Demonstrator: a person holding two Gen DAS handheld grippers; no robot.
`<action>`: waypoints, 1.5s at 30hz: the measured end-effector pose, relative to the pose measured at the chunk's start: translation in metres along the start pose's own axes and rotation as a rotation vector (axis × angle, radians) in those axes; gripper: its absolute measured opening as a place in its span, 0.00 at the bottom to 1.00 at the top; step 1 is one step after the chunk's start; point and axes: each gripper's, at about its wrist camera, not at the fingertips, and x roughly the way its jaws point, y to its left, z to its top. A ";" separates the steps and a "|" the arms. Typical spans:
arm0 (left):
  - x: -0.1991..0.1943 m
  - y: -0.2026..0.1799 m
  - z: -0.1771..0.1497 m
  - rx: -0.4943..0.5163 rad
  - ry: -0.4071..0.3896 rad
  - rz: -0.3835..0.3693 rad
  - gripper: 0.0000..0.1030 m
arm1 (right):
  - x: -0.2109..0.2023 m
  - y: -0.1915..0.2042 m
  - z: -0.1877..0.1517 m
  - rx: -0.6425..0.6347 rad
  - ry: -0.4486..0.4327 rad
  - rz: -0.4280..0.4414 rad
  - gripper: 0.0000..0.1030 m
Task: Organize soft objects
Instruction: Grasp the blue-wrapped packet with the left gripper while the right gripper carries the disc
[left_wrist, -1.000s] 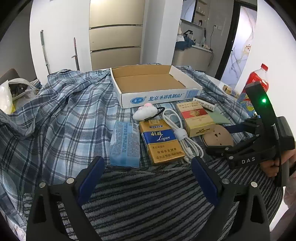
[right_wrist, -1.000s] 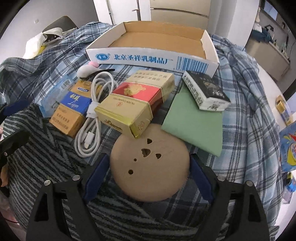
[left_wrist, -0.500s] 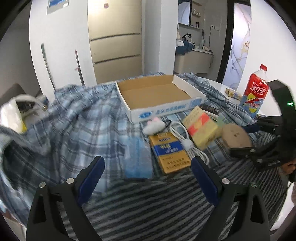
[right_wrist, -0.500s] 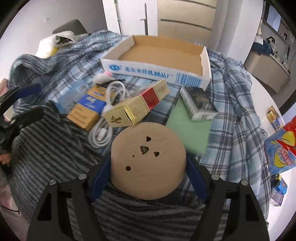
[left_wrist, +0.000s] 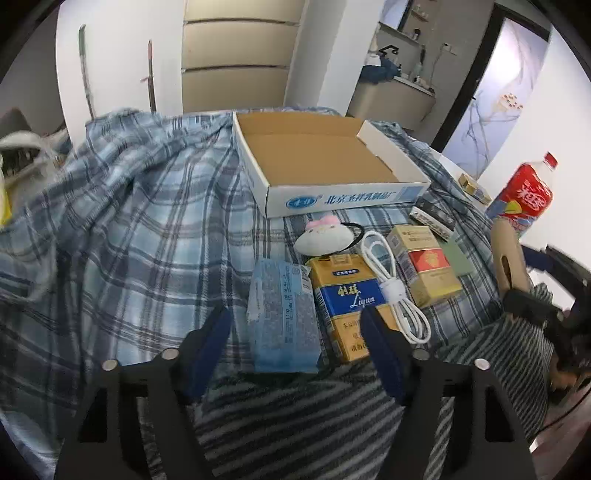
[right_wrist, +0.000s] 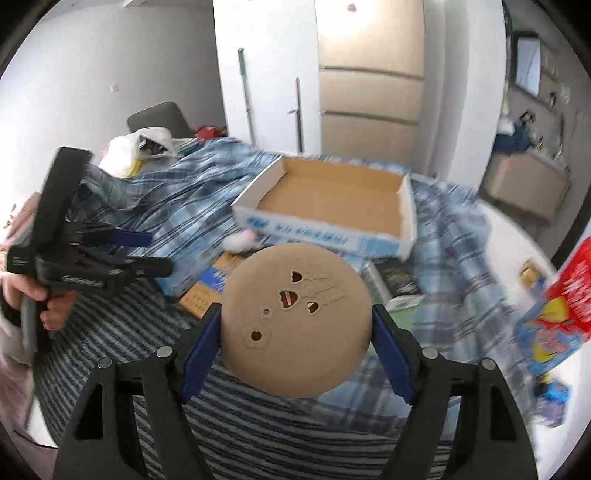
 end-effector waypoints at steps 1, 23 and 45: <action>0.004 0.000 -0.001 0.009 0.005 0.008 0.68 | 0.005 0.000 -0.001 0.014 0.003 0.011 0.75; -0.004 -0.012 -0.008 0.106 -0.088 0.146 0.38 | 0.026 -0.022 -0.012 0.069 0.005 -0.029 0.75; -0.095 -0.056 0.041 0.096 -0.378 0.146 0.36 | -0.025 -0.018 0.040 -0.008 -0.153 -0.113 0.75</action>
